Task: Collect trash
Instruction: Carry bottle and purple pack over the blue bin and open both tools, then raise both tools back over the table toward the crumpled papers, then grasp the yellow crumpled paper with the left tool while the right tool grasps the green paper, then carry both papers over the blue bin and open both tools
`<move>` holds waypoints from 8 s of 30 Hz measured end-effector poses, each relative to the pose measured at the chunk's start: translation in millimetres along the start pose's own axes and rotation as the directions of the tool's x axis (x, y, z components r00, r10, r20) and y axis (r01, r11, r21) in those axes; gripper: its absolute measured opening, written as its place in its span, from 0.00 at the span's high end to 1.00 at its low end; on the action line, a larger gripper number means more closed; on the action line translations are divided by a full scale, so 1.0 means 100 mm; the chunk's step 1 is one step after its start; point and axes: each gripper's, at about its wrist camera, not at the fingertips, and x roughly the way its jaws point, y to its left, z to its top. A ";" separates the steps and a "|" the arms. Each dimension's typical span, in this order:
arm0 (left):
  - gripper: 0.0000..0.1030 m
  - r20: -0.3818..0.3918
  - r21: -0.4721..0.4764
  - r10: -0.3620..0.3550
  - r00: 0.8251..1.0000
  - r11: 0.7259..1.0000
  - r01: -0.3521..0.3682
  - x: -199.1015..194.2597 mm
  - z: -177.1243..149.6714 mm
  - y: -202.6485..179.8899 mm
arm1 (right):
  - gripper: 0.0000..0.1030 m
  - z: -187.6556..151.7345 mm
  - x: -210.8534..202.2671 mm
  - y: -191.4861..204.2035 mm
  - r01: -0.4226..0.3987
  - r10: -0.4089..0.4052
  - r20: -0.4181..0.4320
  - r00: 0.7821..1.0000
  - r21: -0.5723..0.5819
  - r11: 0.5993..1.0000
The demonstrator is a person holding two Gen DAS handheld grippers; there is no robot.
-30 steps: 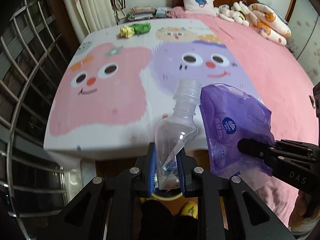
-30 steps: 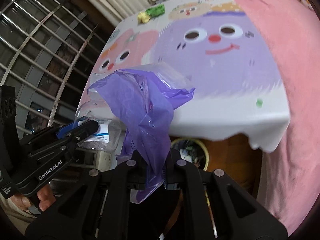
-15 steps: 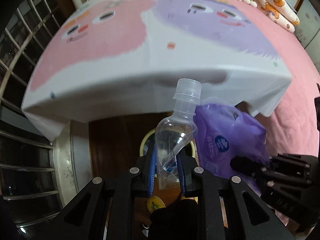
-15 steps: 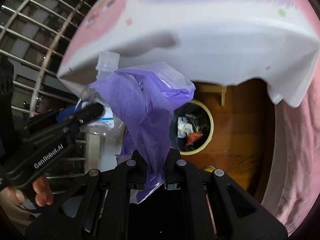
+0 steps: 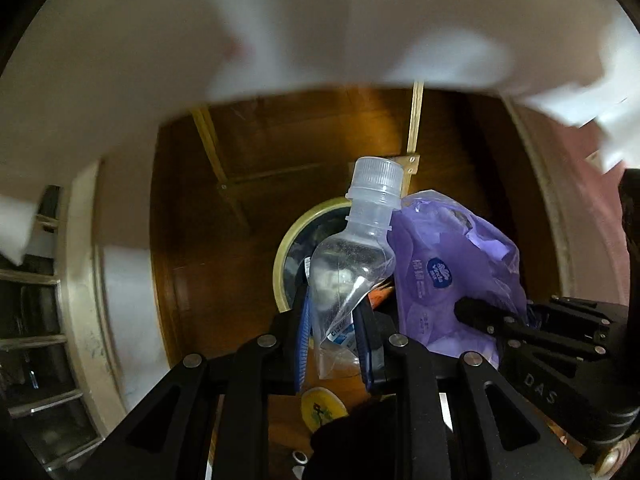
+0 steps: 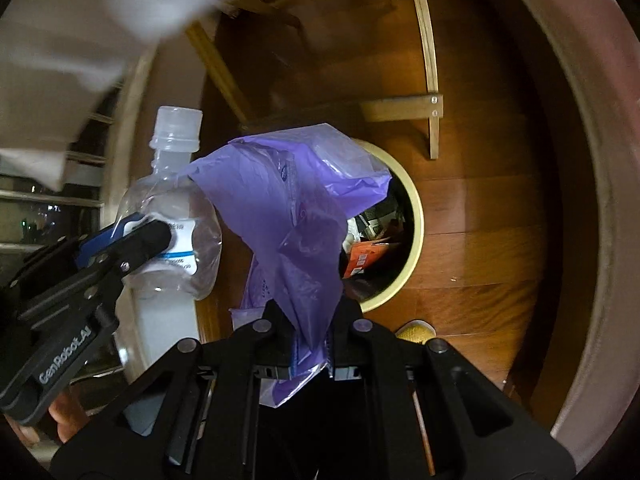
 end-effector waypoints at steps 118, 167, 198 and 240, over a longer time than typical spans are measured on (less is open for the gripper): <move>0.20 0.296 -0.010 -0.093 0.951 0.995 0.101 -2.31 6.38 2.51 | 0.37 6.11 -2.52 2.16 0.155 -0.166 0.413 0.895 0.061 0.986; 0.77 0.373 0.103 -0.163 0.913 0.986 0.134 -2.78 5.11 1.25 | 0.61 3.57 -3.73 1.54 0.138 -0.131 0.560 0.818 0.031 0.990; 0.77 0.294 -0.066 -0.001 0.956 0.998 0.021 -2.97 0.31 0.25 | 0.60 0.22 -3.49 1.53 0.237 -0.079 0.452 0.889 -0.305 0.922; 0.15 0.009 -0.071 -0.002 1.000 0.997 0.002 0.40 0.01 0.52 | 0.40 0.18 0.13 0.14 0.177 -0.175 0.098 0.980 -0.014 0.984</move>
